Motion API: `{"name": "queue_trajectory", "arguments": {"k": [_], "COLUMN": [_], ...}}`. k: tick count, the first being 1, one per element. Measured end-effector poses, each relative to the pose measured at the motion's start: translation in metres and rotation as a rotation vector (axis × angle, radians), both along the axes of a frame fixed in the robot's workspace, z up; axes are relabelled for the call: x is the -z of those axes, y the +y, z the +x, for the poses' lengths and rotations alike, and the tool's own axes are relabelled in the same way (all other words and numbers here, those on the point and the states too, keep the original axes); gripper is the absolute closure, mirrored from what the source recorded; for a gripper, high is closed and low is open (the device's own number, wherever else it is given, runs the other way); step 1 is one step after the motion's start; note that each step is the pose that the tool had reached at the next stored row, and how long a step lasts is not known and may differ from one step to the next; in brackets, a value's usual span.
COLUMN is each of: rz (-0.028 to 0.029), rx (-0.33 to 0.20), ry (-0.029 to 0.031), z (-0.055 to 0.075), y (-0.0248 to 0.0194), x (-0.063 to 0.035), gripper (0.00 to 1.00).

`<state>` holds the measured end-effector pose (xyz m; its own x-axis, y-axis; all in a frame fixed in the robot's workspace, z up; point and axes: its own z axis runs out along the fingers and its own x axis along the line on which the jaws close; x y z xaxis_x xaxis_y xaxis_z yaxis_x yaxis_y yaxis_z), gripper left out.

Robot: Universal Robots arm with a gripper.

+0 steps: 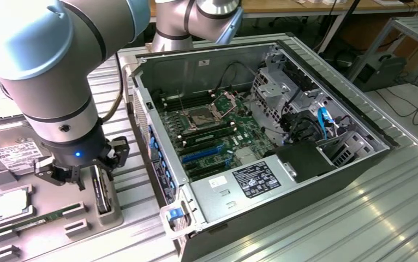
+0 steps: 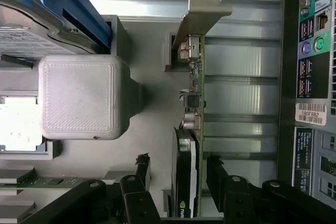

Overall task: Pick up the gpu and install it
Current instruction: 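Pick up the gpu and move the gpu toward the slot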

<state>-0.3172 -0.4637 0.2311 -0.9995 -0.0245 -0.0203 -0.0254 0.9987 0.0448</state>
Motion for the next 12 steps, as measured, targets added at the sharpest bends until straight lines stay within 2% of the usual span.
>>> {"name": "queue_trajectory", "arguments": {"k": [3,12], "rz": [-0.0001,-0.0003], "rx": [0.001,0.001], "ry": [0.0001,0.0001], "z": [0.0,0.0], "y": [0.0,0.0], "x": [0.0031,0.0031], "gripper": [0.44,0.46]}}
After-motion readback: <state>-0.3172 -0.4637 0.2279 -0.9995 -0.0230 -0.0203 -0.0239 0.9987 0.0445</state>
